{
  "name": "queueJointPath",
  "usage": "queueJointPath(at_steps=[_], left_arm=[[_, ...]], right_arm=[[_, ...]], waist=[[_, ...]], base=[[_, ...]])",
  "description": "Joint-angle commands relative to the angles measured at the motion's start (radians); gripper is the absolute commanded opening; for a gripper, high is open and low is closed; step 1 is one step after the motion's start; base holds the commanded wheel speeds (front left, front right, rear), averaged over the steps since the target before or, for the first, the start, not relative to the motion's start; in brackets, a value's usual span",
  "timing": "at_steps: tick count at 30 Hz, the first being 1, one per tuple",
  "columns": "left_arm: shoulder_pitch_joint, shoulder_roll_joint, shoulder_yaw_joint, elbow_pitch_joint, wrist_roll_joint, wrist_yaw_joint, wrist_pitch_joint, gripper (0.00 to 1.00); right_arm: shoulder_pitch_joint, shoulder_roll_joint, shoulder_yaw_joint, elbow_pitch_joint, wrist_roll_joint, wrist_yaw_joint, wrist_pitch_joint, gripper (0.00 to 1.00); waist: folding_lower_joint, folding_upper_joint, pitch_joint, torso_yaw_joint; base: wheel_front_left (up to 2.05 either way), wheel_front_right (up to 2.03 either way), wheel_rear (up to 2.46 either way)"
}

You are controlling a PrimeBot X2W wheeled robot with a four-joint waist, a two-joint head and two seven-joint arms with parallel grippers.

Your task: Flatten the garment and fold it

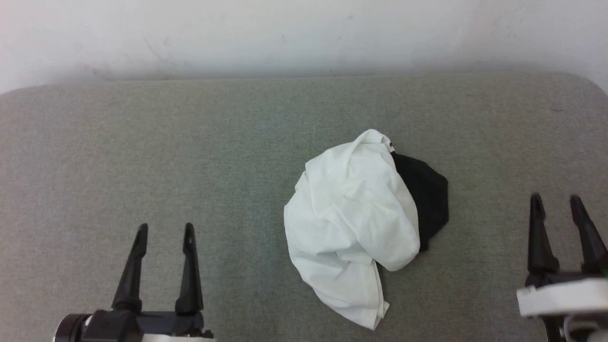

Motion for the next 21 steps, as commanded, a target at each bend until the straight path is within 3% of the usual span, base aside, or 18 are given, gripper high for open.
queueJointPath(at_steps=[1,7,8,16,21], left_arm=[[-0.02,-0.012,0.003,0.008,0.009,-0.019,-0.005,1.0],[-0.058,-0.055,-0.004,0.05,0.018,-0.07,-0.005,1.0],[-0.058,-0.055,-0.004,0.05,0.018,-0.07,-0.005,1.0],[-0.095,-0.104,0.001,0.104,0.025,-0.122,-0.005,1.0],[-0.103,-0.119,0.016,0.12,0.03,-0.147,-0.005,1.0]], right_arm=[[-0.048,0.002,0.013,-0.012,-0.019,-0.001,0.038,1.0],[-0.187,-0.031,0.057,-0.019,-0.06,-0.001,0.29,1.0],[-0.187,-0.031,0.057,-0.019,-0.06,-0.001,0.29,1.0],[-0.274,-0.101,0.042,0.109,-0.052,-0.001,0.586,1.0],[-0.278,-0.102,0.029,0.148,-0.049,-0.001,0.645,1.0]], waist=[[0.0001,0.0,0.011,0.011],[0.0001,0.0,0.051,0.04],[0.0001,0.0,0.051,0.04],[0.0001,0.0,0.099,0.122],[0.0001,0.0,0.113,0.178]], base=[[0.0,0.0,0.0],[0.0,0.0,0.0],[0.0,0.0,0.0],[0.0,0.0,0.0],[0.0,0.0,0.0]])
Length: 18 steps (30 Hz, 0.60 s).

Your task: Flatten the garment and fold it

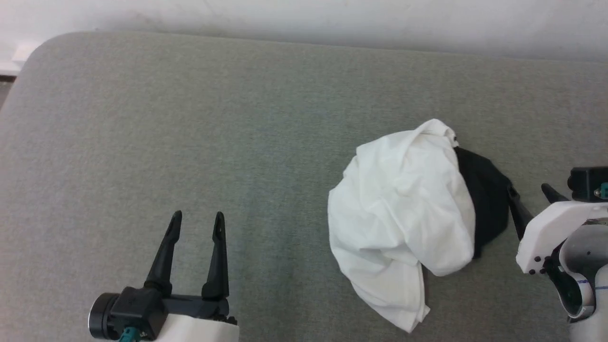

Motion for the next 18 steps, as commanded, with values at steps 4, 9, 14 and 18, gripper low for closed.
queueJointPath(at_steps=[4,9,14,18], left_arm=[[-0.018,-0.013,0.008,0.011,0.015,-0.023,-0.005,1.0],[-0.02,-0.022,0.015,0.02,0.018,-0.037,-0.005,1.0],[-0.022,-0.029,0.03,0.022,0.015,-0.039,-0.005,1.0],[-0.025,-0.032,0.045,0.028,0.011,-0.044,-0.005,1.0]], right_arm=[[-0.001,0.0,0.012,0.044,0.01,-0.001,0.02,1.0],[-0.003,0.021,-0.032,0.134,-0.015,-0.001,0.046,0.75],[-0.03,0.046,-0.064,0.168,-0.035,-0.001,0.015,0.0],[-0.055,0.052,-0.057,0.152,-0.028,-0.001,-0.021,0.0]], waist=[[-0.0001,0.0,0.022,0.063],[-0.0001,0.0,0.024,0.079],[-0.0001,0.0,0.021,0.064],[-0.0001,0.0,-0.004,0.034]], base=[[0.0,0.0,0.0],[0.0,0.0,0.0],[0.0,0.0,0.0],[0.0,0.0,0.0]])
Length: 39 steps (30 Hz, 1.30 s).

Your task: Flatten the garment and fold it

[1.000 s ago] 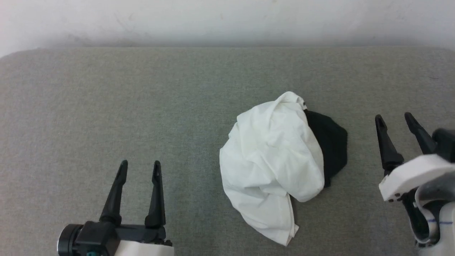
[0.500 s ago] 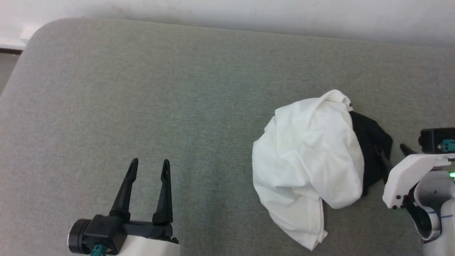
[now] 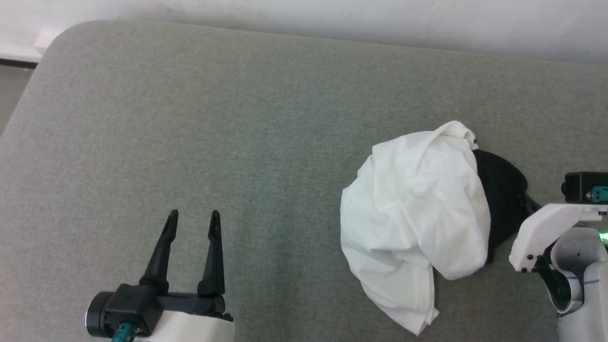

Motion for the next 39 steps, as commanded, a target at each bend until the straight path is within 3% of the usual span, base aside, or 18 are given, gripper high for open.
queueJointPath(at_steps=[1,6,14,19,23,30,39], left_arm=[[-0.016,-0.005,0.006,0.003,0.003,-0.006,-0.005,1.0],[0.001,-0.008,0.021,0.009,-0.001,-0.004,-0.005,1.0],[0.041,-0.01,0.034,0.006,-0.015,0.006,-0.005,1.0],[0.041,-0.01,0.022,0.006,-0.024,0.011,-0.005,1.0],[0.031,-0.01,0.006,0.004,-0.035,0.021,-0.005,1.0],[0.016,-0.011,-0.005,0.015,-0.056,0.026,-0.005,1.0],[-0.032,-0.011,-0.045,0.046,-0.078,0.02,-0.005,1.0]], right_arm=[[-0.02,0.0,0.005,-0.014,0.008,-0.001,-0.01,0.0],[-0.056,-0.037,0.014,-0.132,0.045,-0.001,-0.01,0.0],[-0.176,-0.21,0.023,-0.345,0.037,-0.001,0.089,0.0],[-0.334,-0.298,0.099,-0.383,0.033,-0.001,0.157,0.0],[-0.457,-0.314,0.206,-0.359,0.043,-0.001,0.175,0.0],[-0.587,-0.229,0.43,-0.186,0.052,-0.001,0.153,0.0],[-0.621,0.014,0.691,0.121,0.077,-0.001,0.005,0.0]], waist=[[0.0,-0.0001,-0.026,-0.024],[0.0,-0.0001,-0.089,-0.071],[0.0,-0.0001,-0.154,-0.116],[0.0,-0.0001,-0.153,-0.109],[0.0,-0.0001,-0.14,-0.083],[0.0,-0.0001,-0.098,-0.022],[0.0,-0.0001,-0.039,0.07]], base=[[0.0,0.0,0.0],[0.0,0.0,0.0],[0.0,0.0,0.0],[0.0,0.0,0.0],[0.0,0.0,0.0],[0.0,0.0,0.0],[0.0,0.0,0.0]])
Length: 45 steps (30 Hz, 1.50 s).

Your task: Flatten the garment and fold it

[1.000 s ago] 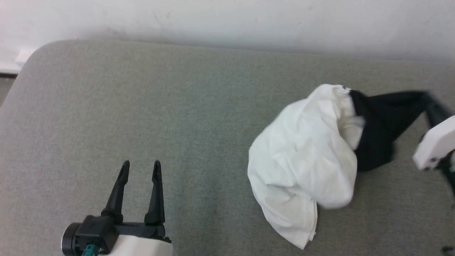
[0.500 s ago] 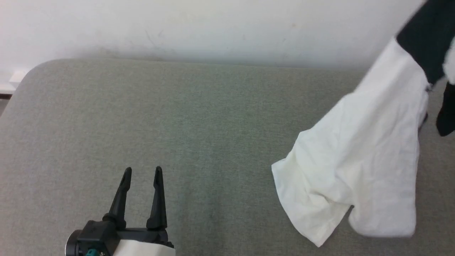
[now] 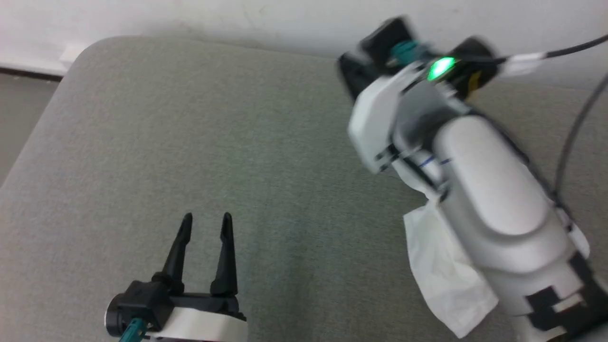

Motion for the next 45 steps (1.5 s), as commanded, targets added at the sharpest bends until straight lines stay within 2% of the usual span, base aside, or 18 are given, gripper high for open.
queueJointPath(at_steps=[1,4,7,10,11,12,13,19,23,26,31,35,40,45], left_arm=[[-0.023,-0.002,-0.01,0.008,-0.006,-0.001,-0.005,1.0],[-0.041,-0.002,-0.031,0.024,-0.014,-0.006,-0.005,1.0],[-0.057,-0.002,-0.052,0.043,-0.022,-0.007,-0.005,1.0],[-0.062,-0.002,-0.062,0.053,-0.028,-0.006,-0.005,1.0],[-0.062,-0.002,-0.066,0.058,-0.03,-0.005,-0.005,1.0],[-0.062,-0.002,-0.069,0.062,-0.031,-0.004,-0.005,1.0],[-0.061,-0.002,-0.07,0.065,-0.032,-0.003,-0.005,1.0],[-0.029,-0.002,-0.048,0.075,-0.021,0.002,-0.005,1.0],[-0.01,-0.002,-0.035,0.072,-0.01,-0.004,-0.005,1.0],[0.001,-0.002,-0.027,0.065,-0.001,-0.008,-0.005,1.0],[0.019,-0.002,-0.015,0.054,0.012,-0.015,-0.005,1.0],[0.026,-0.002,-0.006,0.041,0.019,-0.022,-0.005,1.0],[0.015,-0.002,-0.001,0.027,0.028,-0.033,-0.005,1.0],[-0.011,-0.002,0.0,0.022,0.036,-0.046,-0.005,1.0]], right_arm=[[0.002,0.019,0.027,0.041,0.019,-0.001,-0.031,0.0],[0.039,0.04,0.095,0.128,0.08,-0.001,-0.089,0.0],[0.075,0.041,0.183,0.16,0.184,-0.001,-0.134,0.0],[0.085,0.041,0.22,0.19,0.212,-0.001,-0.156,0.0],[0.087,0.042,0.233,0.205,0.226,-0.001,-0.164,0.3],[0.088,0.042,0.24,0.218,0.239,-0.001,-0.172,0.88],[0.085,0.042,0.246,0.228,0.253,-0.001,-0.179,1.0],[0.019,0.042,0.241,0.256,0.321,-0.001,-0.195,1.0],[-0.003,0.039,0.18,0.258,0.322,-0.001,-0.185,1.0],[0.028,-0.025,0.111,0.218,0.309,-0.001,-0.163,1.0],[0.19,-0.191,-0.067,0.078,0.289,-0.001,-0.108,1.0],[0.384,-0.259,-0.264,-0.088,0.266,-0.001,-0.045,1.0],[0.62,-0.243,-0.466,-0.304,0.21,-0.001,0.046,1.0],[0.75,-0.208,-0.559,-0.427,0.154,-0.001,0.105,1.0]], waist=[[-0.0001,0.0,0.034,0.051],[-0.0001,0.0,0.04,0.084],[-0.0001,0.0,0.04,0.116],[-0.0001,0.0,0.04,0.129],[-0.0001,0.0,0.039,0.132],[-0.0001,0.0,0.037,0.134],[-0.0001,0.0,0.036,0.134],[-0.0001,0.0,-0.002,0.078],[-0.0001,0.0,-0.037,0.032],[-0.0001,0.0,-0.056,-0.001],[-0.0001,0.0,-0.064,-0.044],[-0.0001,0.0,-0.042,-0.07],[-0.0001,0.0,0.001,-0.084],[-0.0001,0.0,0.055,-0.078]], base=[[0.0,0.0,0.0],[0.0,0.0,0.0],[0.0,0.0,0.0],[0.0,0.0,0.0],[0.0,0.0,0.0],[0.0,0.0,0.0],[0.0,0.0,0.0],[0.0,0.0,0.0],[0.0,0.0,0.0],[0.0,0.0,0.0],[0.0,0.0,0.0],[0.0,0.0,0.0],[0.0,0.0,0.0],[0.0,0.0,0.0]])
